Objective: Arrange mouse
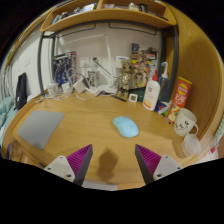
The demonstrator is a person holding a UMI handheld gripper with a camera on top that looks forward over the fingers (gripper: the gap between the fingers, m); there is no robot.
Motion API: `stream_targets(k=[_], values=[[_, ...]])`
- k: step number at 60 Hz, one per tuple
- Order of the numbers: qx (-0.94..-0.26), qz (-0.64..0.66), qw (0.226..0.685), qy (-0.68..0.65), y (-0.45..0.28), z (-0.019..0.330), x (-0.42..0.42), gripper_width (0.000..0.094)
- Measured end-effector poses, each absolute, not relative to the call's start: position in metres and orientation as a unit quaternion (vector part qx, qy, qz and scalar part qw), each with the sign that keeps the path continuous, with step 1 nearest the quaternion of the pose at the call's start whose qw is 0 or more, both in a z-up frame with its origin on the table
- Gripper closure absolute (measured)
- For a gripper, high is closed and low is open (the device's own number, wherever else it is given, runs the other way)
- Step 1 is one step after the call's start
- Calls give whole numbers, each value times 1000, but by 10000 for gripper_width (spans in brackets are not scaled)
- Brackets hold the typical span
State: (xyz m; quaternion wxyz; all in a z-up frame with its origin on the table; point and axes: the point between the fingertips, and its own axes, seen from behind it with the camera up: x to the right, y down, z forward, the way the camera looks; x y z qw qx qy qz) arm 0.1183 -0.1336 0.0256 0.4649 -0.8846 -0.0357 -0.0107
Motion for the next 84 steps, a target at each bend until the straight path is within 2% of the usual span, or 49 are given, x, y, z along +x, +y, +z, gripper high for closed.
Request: stream_targets(k=[19, 30, 35, 41, 48, 62, 69, 70, 84], values=[[-892, -10, 451, -36, -41, 7, 165, 83], [-903, 5, 428, -34, -10, -8, 171, 66], [-905, 9, 424, -25, 0, -11, 177, 87], [-910, 16, 414, -15, 8, -15, 185, 156], [-910, 7, 415, -2, 16, -14, 198, 326], [-905, 8, 424, 12, 20, -15, 198, 452], [-910, 5, 415, 25, 19, -16, 197, 559], [-910, 4, 413, 28, 19, -15, 197, 612], [-911, -42, 406, 63, 21, -5, 198, 619]])
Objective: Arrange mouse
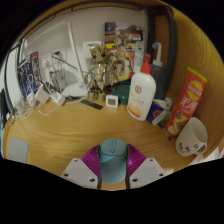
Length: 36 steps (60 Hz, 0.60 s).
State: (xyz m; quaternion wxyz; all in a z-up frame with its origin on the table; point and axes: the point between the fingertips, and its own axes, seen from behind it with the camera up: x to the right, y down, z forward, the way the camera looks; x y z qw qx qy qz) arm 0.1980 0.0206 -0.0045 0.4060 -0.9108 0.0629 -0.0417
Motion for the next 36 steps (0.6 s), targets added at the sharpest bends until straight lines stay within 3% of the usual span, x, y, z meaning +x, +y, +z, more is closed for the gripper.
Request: stream_targets(k=[9, 15, 21, 28, 36], values=[[-882, -63, 462, 70, 36, 83, 161, 619], [-859, -51, 506, 58, 44, 151, 100, 618], [-843, -34, 537, 28, 50, 196, 26, 618], [-839, 3, 545, 3, 49, 204, -70, 620], [-854, 43, 518, -24, 32, 166, -165, 620]])
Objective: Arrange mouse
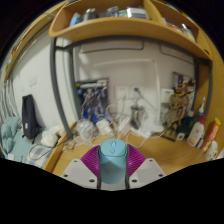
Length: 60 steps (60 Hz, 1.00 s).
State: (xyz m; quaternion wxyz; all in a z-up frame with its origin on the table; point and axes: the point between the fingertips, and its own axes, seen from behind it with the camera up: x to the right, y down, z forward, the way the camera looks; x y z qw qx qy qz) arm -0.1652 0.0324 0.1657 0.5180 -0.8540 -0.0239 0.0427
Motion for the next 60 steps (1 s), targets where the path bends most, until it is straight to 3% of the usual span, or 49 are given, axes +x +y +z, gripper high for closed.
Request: stream_targets(k=[16, 27, 32, 33, 34, 43, 46, 49, 50, 60], values=[[-900, 57, 429, -50, -14, 43, -237, 620], [-920, 41, 387, -53, -37, -13, -235, 613], [-912, 25, 402, -70, -38, -13, -233, 585], [-911, 23, 405, -72, -38, -12, -232, 506], [-910, 20, 407, -71, -37, -13, -232, 528], [-913, 43, 402, -56, -38, -14, -237, 403], [-916, 46, 394, -54, -39, -11, -236, 267], [-915, 47, 398, -52, -38, -1, -233, 196], [-914, 46, 400, -53, -38, 3, -233, 127], [-906, 60, 418, -42, -42, 65, -222, 119]])
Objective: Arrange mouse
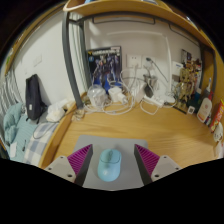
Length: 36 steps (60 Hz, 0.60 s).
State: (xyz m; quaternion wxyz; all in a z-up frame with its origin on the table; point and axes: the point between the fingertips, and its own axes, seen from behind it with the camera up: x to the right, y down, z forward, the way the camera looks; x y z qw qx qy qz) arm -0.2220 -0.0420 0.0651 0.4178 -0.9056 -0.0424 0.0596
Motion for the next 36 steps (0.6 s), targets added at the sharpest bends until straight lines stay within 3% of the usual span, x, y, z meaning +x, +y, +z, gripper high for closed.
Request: stream_targets(k=[16, 26, 36], values=[[-881, 55, 468, -37, -69, 185, -170, 113], [-872, 60, 486, -30, -95, 224, -139, 111], [-868, 61, 491, -24, -122, 238, -111, 114]])
